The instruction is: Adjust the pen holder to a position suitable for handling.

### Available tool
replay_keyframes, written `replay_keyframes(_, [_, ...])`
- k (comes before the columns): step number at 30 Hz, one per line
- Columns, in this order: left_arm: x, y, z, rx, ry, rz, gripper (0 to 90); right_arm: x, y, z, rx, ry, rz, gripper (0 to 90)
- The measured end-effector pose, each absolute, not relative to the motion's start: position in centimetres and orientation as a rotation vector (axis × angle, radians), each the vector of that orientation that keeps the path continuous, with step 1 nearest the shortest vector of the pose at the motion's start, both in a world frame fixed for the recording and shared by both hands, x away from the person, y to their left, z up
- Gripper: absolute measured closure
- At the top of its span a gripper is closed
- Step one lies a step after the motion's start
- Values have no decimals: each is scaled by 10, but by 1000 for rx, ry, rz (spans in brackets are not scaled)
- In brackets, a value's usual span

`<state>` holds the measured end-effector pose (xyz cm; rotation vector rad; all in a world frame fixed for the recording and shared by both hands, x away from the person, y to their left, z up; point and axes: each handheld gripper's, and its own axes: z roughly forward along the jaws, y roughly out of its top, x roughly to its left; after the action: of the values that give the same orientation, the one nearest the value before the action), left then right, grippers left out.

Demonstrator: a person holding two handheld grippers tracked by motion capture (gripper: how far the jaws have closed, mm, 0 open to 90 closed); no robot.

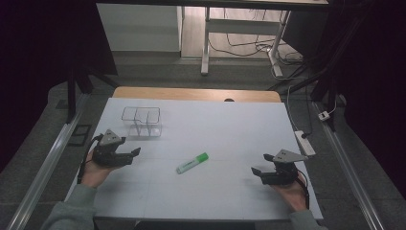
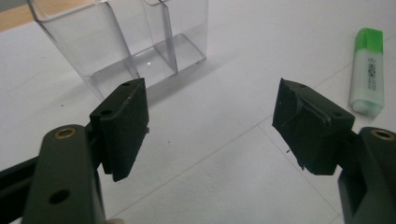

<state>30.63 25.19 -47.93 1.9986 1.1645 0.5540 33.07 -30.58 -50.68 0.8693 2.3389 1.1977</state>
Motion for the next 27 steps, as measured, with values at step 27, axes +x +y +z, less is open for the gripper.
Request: replay_keyframes(27, [349, 292, -477, 1951, 1324, 566, 303, 332, -302, -513, 868, 2385, 1160, 231])
